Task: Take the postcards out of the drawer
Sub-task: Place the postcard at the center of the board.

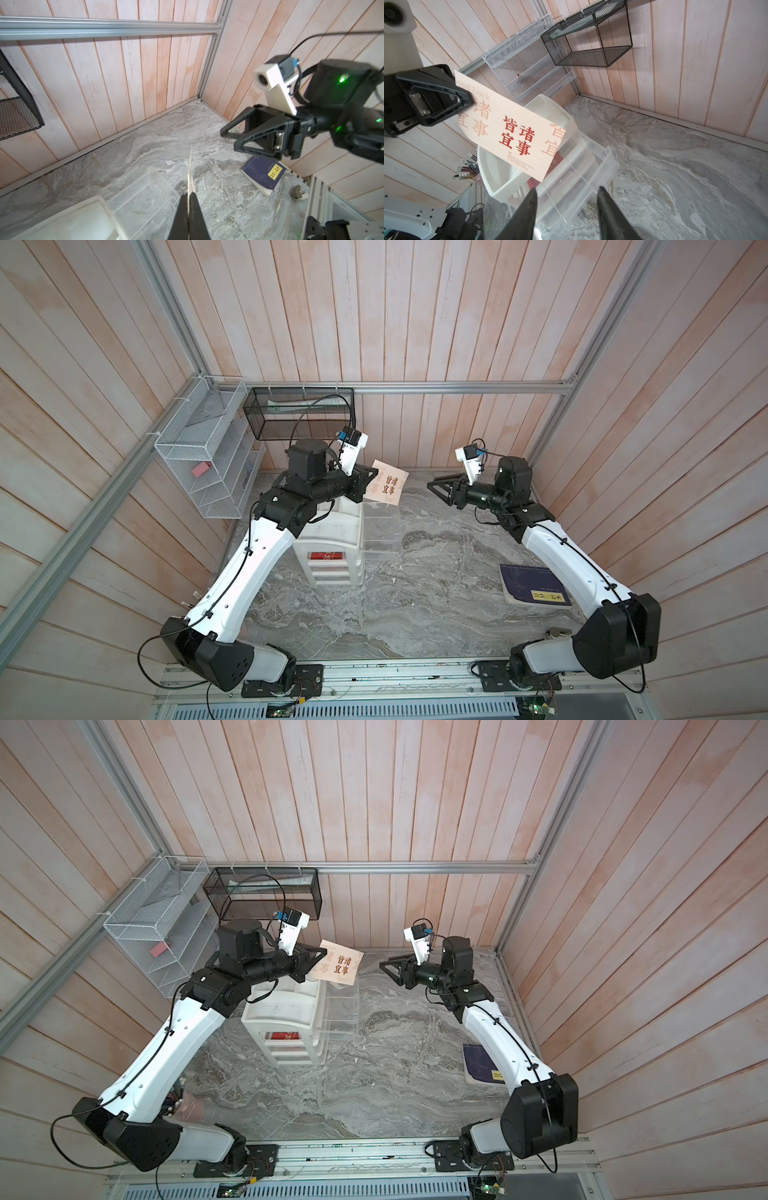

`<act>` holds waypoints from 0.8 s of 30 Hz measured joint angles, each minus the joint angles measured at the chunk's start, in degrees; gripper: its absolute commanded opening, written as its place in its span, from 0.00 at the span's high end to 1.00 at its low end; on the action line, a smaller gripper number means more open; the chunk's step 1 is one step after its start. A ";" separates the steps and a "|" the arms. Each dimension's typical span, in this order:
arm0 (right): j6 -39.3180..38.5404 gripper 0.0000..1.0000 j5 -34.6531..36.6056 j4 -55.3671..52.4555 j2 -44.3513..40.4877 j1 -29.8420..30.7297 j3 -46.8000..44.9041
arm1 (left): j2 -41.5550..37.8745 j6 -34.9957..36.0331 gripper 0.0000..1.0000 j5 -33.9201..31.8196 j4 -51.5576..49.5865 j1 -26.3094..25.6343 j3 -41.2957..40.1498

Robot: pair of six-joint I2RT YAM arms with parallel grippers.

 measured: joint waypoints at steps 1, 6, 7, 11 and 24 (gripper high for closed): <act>1.81 0.46 -0.50 2.47 0.04 0.00 -1.33 | -0.31 -1.07 1.00 0.63 1.20 0.13 -0.50; 12.13 0.38 -4.28 17.40 1.05 0.00 -6.32 | -1.29 -5.66 1.00 4.46 6.10 0.57 -2.64; 13.57 0.38 -4.76 19.93 1.33 0.00 -6.82 | -1.29 -6.19 1.00 4.81 6.56 0.57 -2.78; 19.10 0.38 -6.84 28.74 2.97 0.07 -7.26 | -1.29 -7.91 1.00 6.34 8.22 0.61 -3.50; 27.08 0.53 -11.30 39.63 8.22 3.37 -4.57 | -1.27 -10.29 1.00 9.33 11.26 0.61 -5.35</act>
